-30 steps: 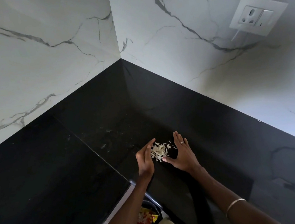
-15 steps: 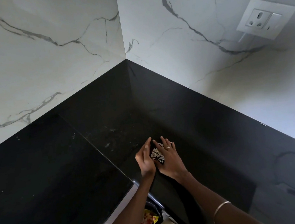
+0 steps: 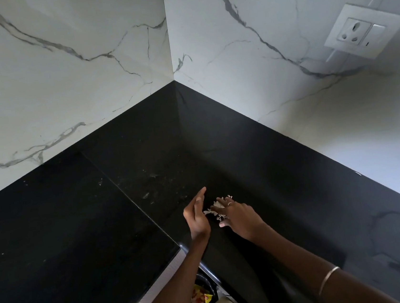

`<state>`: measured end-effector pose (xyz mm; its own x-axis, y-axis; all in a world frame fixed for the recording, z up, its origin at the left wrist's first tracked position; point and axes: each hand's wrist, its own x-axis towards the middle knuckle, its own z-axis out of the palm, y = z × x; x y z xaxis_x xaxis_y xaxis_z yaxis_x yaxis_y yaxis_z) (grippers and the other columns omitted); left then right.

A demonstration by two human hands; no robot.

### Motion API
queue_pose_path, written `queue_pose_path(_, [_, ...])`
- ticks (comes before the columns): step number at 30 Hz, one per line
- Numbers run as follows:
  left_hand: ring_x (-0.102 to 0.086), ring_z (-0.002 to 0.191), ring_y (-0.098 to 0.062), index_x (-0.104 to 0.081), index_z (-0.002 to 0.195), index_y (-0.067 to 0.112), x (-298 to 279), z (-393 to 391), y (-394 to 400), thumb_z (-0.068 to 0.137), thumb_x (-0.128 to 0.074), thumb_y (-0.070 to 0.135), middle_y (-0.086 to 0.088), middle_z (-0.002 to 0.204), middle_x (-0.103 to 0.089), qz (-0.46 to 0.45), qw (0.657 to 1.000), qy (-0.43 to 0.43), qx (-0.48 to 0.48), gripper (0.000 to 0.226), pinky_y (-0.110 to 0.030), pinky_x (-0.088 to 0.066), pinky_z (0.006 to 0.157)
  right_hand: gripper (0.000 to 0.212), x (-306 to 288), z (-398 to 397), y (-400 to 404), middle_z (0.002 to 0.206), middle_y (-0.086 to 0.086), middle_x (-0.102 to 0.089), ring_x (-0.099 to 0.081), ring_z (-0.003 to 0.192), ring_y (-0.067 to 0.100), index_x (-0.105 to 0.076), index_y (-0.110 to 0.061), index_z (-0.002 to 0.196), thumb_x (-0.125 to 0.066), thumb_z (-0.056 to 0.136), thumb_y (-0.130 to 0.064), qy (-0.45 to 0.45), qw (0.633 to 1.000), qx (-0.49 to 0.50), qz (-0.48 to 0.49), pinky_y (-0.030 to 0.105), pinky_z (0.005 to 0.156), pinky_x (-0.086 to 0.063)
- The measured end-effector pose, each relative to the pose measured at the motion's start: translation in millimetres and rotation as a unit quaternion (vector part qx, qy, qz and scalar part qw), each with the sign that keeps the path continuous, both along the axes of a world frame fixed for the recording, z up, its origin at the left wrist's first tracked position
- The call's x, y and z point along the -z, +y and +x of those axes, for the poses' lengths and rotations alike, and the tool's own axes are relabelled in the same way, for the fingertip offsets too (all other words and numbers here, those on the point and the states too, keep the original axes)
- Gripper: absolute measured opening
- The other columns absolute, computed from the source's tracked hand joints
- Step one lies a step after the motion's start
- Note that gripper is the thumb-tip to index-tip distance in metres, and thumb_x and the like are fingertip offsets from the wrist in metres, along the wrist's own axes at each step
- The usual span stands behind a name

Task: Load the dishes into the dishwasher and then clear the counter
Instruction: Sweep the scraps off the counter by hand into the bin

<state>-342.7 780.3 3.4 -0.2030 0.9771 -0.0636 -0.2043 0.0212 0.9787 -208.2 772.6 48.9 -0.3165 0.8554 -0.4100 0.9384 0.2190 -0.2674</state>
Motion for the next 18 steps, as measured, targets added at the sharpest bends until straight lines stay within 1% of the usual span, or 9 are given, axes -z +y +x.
queue_pose_path(2, [-0.060, 0.120, -0.012, -0.066, 0.122, 0.002, -2.0, 1.3, -0.6, 0.097, -0.041, 0.026, -0.004, 0.122, -0.069, -0.004, 1.000, -0.020, -0.007, 0.043, -0.024, -0.048, 0.098, 0.063, 0.6, -0.8, -0.1, 0.162, -0.001, -0.018, -0.029, 0.146, 0.023, -0.028, -0.034, 0.152, -0.057, 0.097, -0.024, -0.003, 1.000, -0.008, 0.008, 0.046, 0.115, -0.034])
queue_pose_path(3, [-0.061, 0.119, -0.013, -0.066, 0.121, 0.001, -2.9, 1.4, -0.7, 0.096, -0.041, 0.024, -0.005, 0.121, -0.069, -0.011, 0.999, -0.033, -0.012, 0.042, -0.024, -0.049, 0.099, 0.063, 0.7, -0.9, -0.9, 0.161, -0.001, -0.021, -0.033, 0.144, 0.024, -0.029, -0.033, 0.151, -0.056, 0.096, -0.019, -0.001, 1.000, -0.005, 0.017, 0.044, 0.114, -0.035])
queue_pose_path(5, [-0.062, 0.118, -0.014, -0.066, 0.119, -0.001, -3.5, -0.1, -0.9, 0.099, -0.039, 0.017, -0.007, 0.119, -0.070, -0.029, 0.998, -0.058, -0.023, 0.038, -0.030, -0.048, 0.101, 0.061, -0.5, 0.3, -4.7, 0.159, -0.001, -0.027, -0.038, 0.141, 0.024, -0.033, -0.029, 0.150, -0.053, 0.095, -0.011, 0.011, 0.999, 0.013, 0.045, 0.042, 0.114, -0.036])
queue_pose_path(7, [-0.063, 0.117, -0.016, -0.065, 0.120, -0.002, -5.3, -1.2, -3.3, 0.103, -0.036, 0.011, -0.008, 0.118, -0.070, -0.047, 0.995, -0.082, -0.030, 0.036, -0.033, -0.048, 0.103, 0.055, -3.1, 1.7, -8.3, 0.154, 0.001, -0.038, -0.044, 0.136, 0.021, -0.039, -0.024, 0.148, -0.051, 0.096, -0.009, 0.026, 0.997, 0.028, 0.071, 0.038, 0.112, -0.039])
queue_pose_path(10, [-0.063, 0.117, -0.017, -0.065, 0.120, -0.001, -8.7, -2.2, -10.1, 0.103, -0.034, 0.012, -0.009, 0.118, -0.070, -0.065, 0.991, -0.116, -0.034, 0.037, -0.034, -0.047, 0.103, 0.039, -4.5, 1.3, -10.9, 0.136, 0.003, -0.058, -0.058, 0.121, 0.017, -0.054, -0.018, 0.136, -0.051, 0.097, -0.011, 0.044, 0.994, 0.040, 0.097, 0.031, 0.100, -0.048])
queue_pose_path(13, [-0.064, 0.115, -0.020, -0.066, 0.118, 0.000, -9.4, -3.4, -13.2, 0.104, -0.033, 0.014, -0.012, 0.117, -0.070, -0.096, 0.980, -0.170, -0.048, 0.039, -0.038, -0.046, 0.104, 0.031, -3.4, 0.5, -8.9, 0.119, 0.001, -0.066, -0.064, 0.105, 0.013, -0.062, -0.019, 0.123, -0.057, 0.094, -0.010, 0.061, 0.987, 0.087, 0.117, 0.027, 0.087, -0.054])
queue_pose_path(15, [-0.065, 0.114, -0.023, -0.065, 0.118, -0.002, -10.1, -3.4, -13.6, 0.104, -0.031, 0.015, -0.014, 0.116, -0.070, -0.124, 0.967, -0.216, -0.054, 0.040, -0.041, -0.046, 0.105, 0.025, -1.2, 2.4, -4.7, 0.111, -0.001, -0.070, -0.067, 0.094, 0.006, -0.068, -0.019, 0.115, -0.062, 0.093, -0.009, 0.101, 0.975, 0.152, 0.130, 0.020, 0.078, -0.056])
queue_pose_path(17, [-0.066, 0.113, -0.024, -0.064, 0.118, -0.002, -12.6, -2.8, -15.1, 0.105, -0.029, 0.017, -0.016, 0.116, -0.070, -0.152, 0.952, -0.258, -0.055, 0.043, -0.041, -0.046, 0.104, 0.016, -6.5, 2.4, -1.5, 0.101, -0.005, -0.074, -0.066, 0.082, -0.003, -0.074, -0.019, 0.103, -0.068, 0.089, -0.012, 0.181, 0.946, 0.229, 0.140, 0.014, 0.072, -0.054])
queue_pose_path(18, [-0.065, 0.114, -0.026, -0.064, 0.117, -0.001, -14.2, -1.5, -16.0, 0.105, -0.028, 0.019, -0.017, 0.117, -0.069, -0.168, 0.942, -0.285, -0.055, 0.043, -0.040, -0.047, 0.103, 0.013, -12.7, 0.6, -2.2, 0.095, -0.009, -0.075, -0.066, 0.078, -0.006, -0.076, -0.019, 0.099, -0.071, 0.087, -0.014, 0.215, 0.932, 0.249, 0.149, 0.014, 0.071, -0.055])
